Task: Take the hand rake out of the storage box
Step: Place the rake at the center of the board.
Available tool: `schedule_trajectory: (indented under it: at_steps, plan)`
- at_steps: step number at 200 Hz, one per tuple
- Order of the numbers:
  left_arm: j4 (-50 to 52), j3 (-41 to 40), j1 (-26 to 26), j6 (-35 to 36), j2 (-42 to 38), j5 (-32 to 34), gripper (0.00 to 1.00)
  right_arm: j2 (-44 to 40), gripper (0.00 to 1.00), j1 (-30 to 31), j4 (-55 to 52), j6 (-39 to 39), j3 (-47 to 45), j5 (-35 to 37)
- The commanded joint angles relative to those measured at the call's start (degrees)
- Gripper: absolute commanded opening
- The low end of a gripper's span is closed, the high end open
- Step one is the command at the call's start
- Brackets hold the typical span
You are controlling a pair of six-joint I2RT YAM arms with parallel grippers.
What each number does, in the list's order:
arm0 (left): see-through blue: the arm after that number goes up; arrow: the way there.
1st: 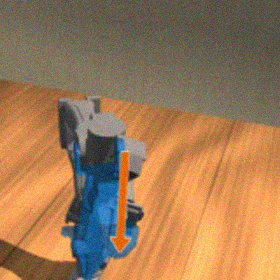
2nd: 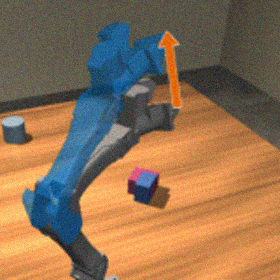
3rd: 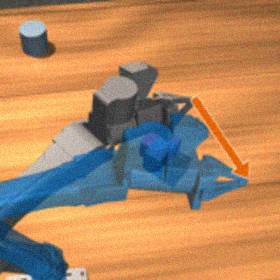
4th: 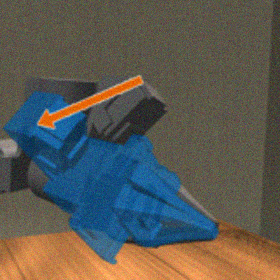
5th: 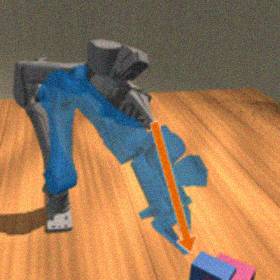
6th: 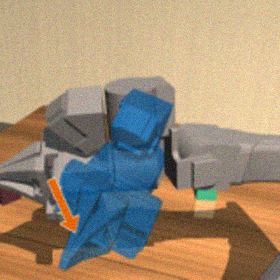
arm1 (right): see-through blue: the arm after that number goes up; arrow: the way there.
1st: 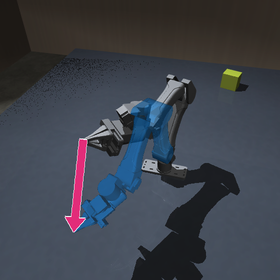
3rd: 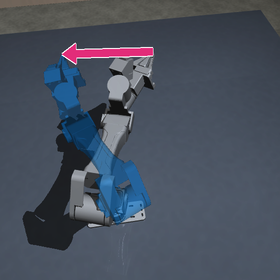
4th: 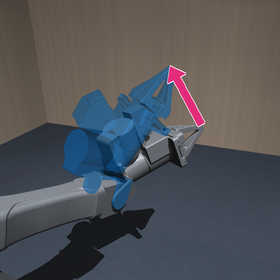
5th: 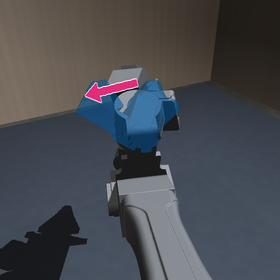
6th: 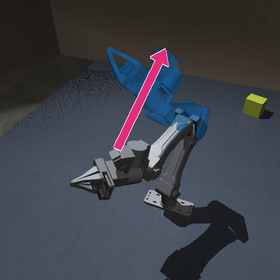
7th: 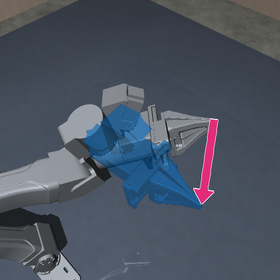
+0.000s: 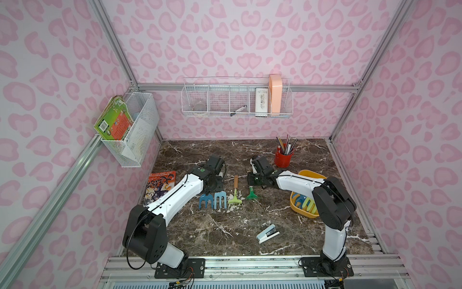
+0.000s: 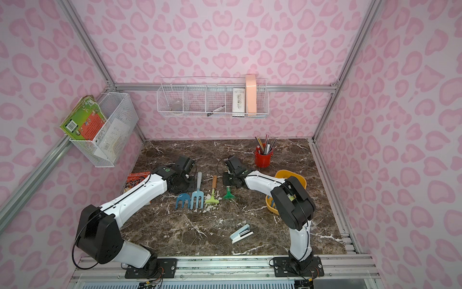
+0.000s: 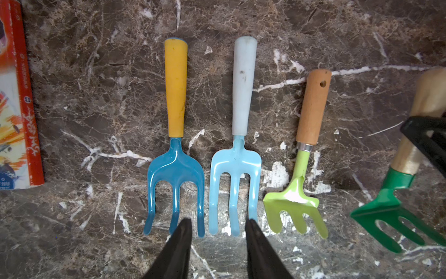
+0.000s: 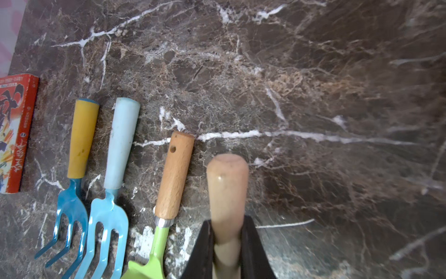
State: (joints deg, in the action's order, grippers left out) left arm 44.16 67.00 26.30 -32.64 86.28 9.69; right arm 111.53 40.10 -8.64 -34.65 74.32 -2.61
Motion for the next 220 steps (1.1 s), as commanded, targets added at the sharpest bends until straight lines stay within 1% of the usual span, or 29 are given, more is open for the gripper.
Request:
schedule_trajectory:
  at_steps: [1,80,102,120,131,188,220]
  plan:
    - [0.7,0.0,0.0,0.3,-0.6,-0.1,0.42,1.3,0.01,0.5,-0.1,-1.4,1.2,0.6]
    - [0.7,-0.3,-0.1,0.5,-1.1,0.4,0.42,4.5,0.02,0.8,-0.7,-1.9,1.3,-0.1]
    - [0.7,-0.5,-0.2,0.5,-1.2,0.4,0.42,4.2,0.07,0.7,-0.6,-2.1,0.5,0.0]
    - [0.7,-0.5,-0.1,0.5,-1.3,0.5,0.42,3.9,0.15,0.3,-0.2,-2.8,-0.3,-0.5]
    - [0.7,-0.5,-0.2,0.5,-1.3,0.5,0.42,3.6,0.18,-0.1,0.5,-3.2,-1.0,-1.1]
    - [0.9,-0.5,-0.3,0.4,-1.6,0.6,0.42,2.6,0.24,-1.9,1.9,-3.8,-1.8,-3.5]
    - [1.0,-0.6,-0.3,0.3,-1.7,0.8,0.42,4.0,0.22,-2.3,2.3,-4.5,-0.7,-5.6]
